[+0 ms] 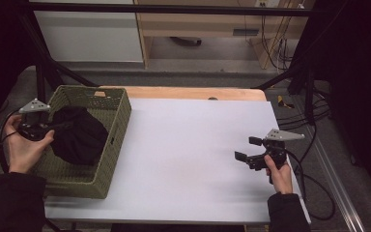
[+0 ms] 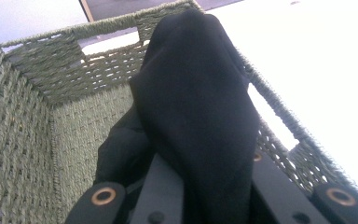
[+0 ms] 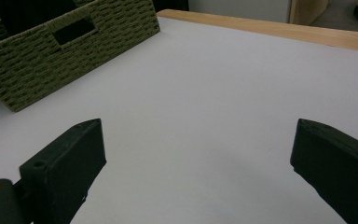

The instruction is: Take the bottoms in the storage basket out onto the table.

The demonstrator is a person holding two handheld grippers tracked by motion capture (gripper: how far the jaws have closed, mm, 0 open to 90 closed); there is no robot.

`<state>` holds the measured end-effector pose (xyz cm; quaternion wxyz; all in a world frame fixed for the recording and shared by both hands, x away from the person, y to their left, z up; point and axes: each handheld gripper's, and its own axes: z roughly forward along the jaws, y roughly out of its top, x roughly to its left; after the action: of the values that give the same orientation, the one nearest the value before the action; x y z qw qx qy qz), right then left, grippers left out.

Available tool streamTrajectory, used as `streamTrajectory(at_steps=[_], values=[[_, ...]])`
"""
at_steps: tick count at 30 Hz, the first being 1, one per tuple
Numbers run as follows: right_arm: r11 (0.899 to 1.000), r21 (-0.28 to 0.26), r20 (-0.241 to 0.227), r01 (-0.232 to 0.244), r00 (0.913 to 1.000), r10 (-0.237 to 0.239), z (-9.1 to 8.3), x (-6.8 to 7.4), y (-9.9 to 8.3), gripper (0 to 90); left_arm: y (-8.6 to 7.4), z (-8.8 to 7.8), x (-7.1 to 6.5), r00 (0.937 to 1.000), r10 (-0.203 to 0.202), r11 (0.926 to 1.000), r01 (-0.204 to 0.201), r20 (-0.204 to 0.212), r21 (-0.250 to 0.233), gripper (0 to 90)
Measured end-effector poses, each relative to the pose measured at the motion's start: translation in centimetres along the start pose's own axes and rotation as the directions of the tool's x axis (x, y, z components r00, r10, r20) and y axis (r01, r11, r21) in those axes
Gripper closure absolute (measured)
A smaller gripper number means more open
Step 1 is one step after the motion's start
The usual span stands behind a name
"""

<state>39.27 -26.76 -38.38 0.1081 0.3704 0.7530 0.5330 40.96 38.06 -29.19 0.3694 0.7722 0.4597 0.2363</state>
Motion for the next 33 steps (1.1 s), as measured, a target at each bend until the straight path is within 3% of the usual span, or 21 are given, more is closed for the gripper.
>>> streamTrajectory(at_steps=[33], values=[[1.000, 0.001, -0.001, 0.001, 1.0000, -0.001, 0.0, 0.0, 0.0, 3.7, 1.8, -2.9, -0.8, 0.9996, 0.026, 0.9985, -0.026, 0.009, -0.048, 85.5]])
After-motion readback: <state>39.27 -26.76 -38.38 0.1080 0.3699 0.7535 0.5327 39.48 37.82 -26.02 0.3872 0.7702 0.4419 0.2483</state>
